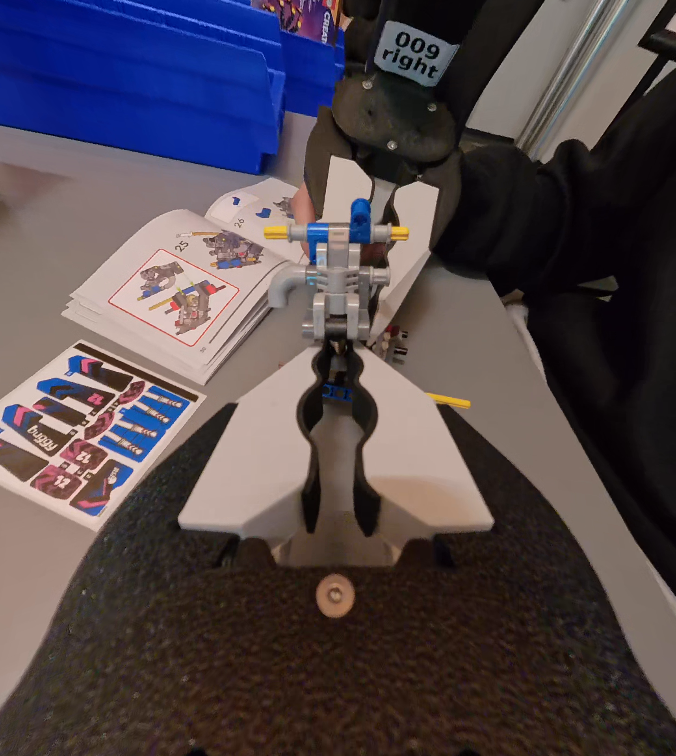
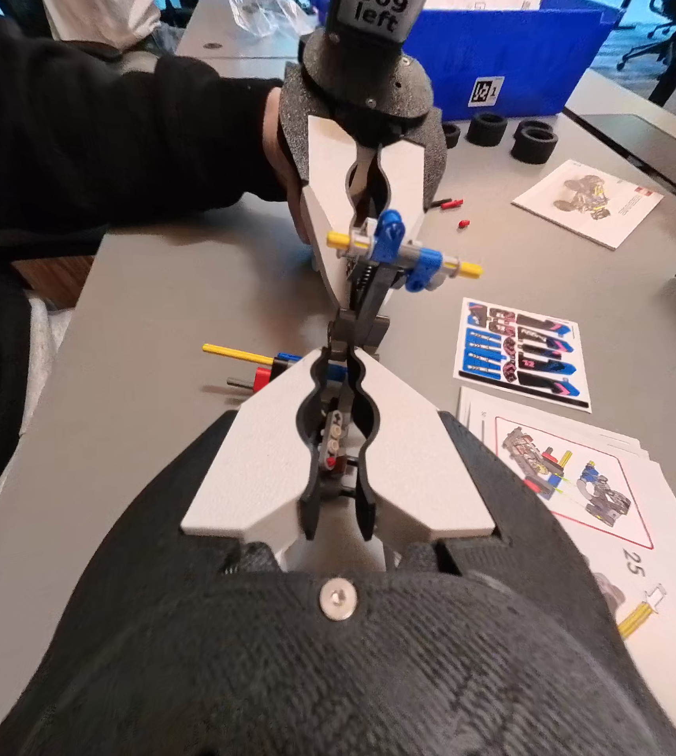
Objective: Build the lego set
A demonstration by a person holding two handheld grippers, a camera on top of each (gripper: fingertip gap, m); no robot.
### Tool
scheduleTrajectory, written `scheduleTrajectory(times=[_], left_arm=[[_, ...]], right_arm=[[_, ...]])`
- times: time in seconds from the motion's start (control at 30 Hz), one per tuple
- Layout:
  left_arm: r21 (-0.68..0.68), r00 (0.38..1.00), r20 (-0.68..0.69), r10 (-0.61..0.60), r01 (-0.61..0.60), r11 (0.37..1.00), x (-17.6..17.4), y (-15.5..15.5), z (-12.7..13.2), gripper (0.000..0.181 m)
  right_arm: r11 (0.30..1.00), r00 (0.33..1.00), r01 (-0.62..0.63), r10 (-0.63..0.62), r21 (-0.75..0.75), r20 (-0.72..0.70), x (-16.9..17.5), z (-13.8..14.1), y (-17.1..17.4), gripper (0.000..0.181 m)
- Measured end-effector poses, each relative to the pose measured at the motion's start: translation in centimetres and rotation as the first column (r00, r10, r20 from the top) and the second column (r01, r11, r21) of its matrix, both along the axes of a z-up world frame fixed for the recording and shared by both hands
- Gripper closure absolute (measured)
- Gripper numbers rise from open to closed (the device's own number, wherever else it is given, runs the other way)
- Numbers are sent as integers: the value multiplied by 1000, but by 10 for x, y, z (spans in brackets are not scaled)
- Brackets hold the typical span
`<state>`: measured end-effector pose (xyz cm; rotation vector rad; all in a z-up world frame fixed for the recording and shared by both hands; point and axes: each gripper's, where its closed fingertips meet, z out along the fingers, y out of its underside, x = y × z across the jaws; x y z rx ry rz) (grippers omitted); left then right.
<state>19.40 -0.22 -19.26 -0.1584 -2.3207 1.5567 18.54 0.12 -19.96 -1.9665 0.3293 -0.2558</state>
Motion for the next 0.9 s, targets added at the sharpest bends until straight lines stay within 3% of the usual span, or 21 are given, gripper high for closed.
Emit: scheduleTrajectory(times=[0.27,0.37,0.5,0.73,0.9], left_arm=[[43,997,-49,-57,60,997,-1,0,-5,177],[98,995,-28,-92,94,991,-4,3,-14,177],[109,993,-3,-119,119,987,-8,4,-16,177],[142,984,80,-160,148,979,-14,8,-24,177],[130,977,139,-162,144,981,-12,15,-25,177]], right_arm=[[1000,999,5,-5,-1,-53,-4,-3,1,173],[1000,989,30,-29,6,-148,-10,-3,-2,149],[987,984,87,-107,-138,-140,-9,-17,-11,127],[974,981,86,-120,-209,-154,-9,-35,3,114],[973,982,124,-149,-195,-119,-5,-32,6,110]])
